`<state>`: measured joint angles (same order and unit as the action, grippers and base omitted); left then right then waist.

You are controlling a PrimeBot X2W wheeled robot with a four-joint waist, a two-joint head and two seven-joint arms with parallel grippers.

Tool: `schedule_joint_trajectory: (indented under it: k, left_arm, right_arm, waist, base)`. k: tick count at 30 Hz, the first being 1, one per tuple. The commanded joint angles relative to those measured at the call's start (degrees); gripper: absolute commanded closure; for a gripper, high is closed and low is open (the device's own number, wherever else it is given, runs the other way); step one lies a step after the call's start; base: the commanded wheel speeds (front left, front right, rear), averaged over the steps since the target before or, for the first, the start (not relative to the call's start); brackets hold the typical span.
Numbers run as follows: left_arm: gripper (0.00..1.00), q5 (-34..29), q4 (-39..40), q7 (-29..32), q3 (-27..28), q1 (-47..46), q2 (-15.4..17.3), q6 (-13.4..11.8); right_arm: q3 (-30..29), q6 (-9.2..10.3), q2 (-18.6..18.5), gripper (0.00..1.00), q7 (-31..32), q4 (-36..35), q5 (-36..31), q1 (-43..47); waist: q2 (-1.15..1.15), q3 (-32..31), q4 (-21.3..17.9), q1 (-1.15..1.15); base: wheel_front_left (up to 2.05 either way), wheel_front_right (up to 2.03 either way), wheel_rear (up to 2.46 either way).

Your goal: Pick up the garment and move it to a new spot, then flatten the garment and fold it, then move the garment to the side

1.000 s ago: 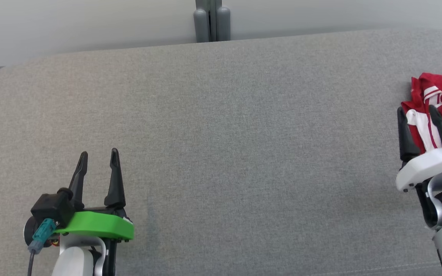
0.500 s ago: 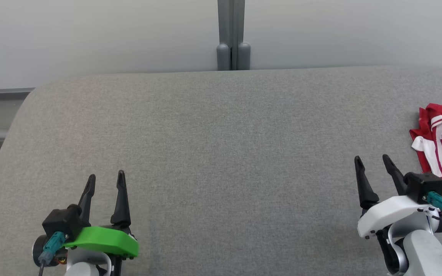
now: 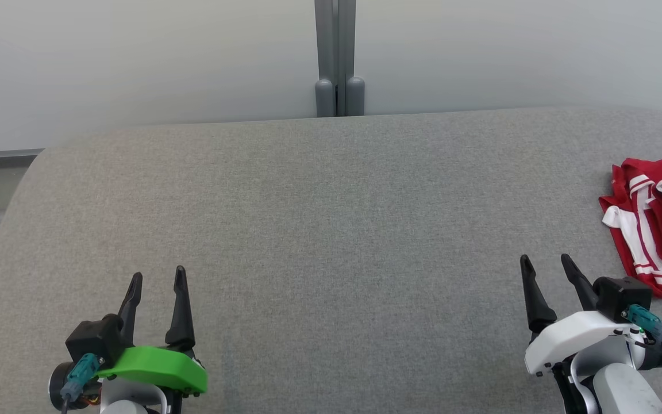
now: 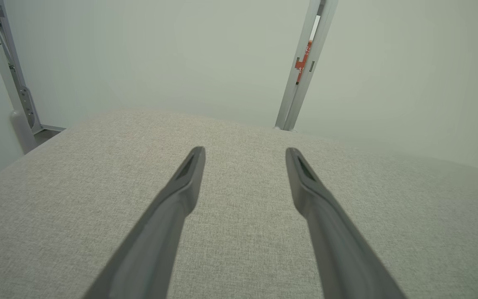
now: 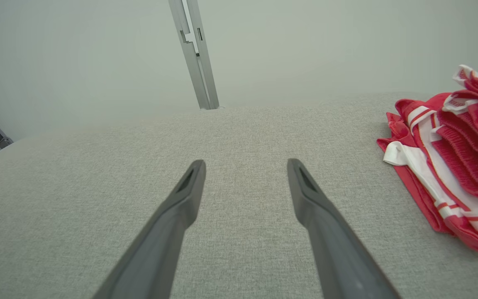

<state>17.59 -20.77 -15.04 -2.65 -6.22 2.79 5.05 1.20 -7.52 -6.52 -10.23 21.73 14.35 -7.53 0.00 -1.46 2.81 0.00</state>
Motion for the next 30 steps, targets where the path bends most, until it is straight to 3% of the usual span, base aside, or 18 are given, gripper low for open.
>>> schedule_joint_trajectory:
  k: [1, 26, 27, 30]
  left_arm:
    - [0.00, -0.12, -0.28, -0.15, -0.02, 0.32, 0.24, 0.02]
    - [0.00, 0.49, -0.69, -0.15, -0.58, -0.07, 0.24, -0.28]
    - [1.00, 0.27, -0.73, 0.00, -0.68, -0.01, -0.01, -0.03]
    - [1.00, 0.52, -2.12, 0.33, -0.72, 0.34, -0.15, -0.02]
  right_arm:
    - [0.15, 0.06, -0.05, 0.00, 0.38, -0.39, -0.19, 0.33]
    - [-0.18, 0.07, -0.18, 0.00, 1.75, -1.27, -1.28, -0.69]
    - [-0.30, -0.01, -0.05, 1.00, 1.67, -0.97, -0.95, -0.73]
    - [-0.35, -0.01, 0.40, 1.00, 1.78, 0.26, -0.64, 0.04]
  waist:
    - [0.00, 0.20, -0.26, 0.00]
    - [0.00, 1.86, 0.13, 0.00]
    - [0.00, 1.88, 0.13, 0.00]
    - [0.00, 1.90, 0.12, 0.00]
  base:
    - [0.00, 0.00, 0.00]
    - [0.00, 0.00, 0.00]
    - [0.00, 0.00, 0.00]
    - [0.00, 0.00, 0.00]
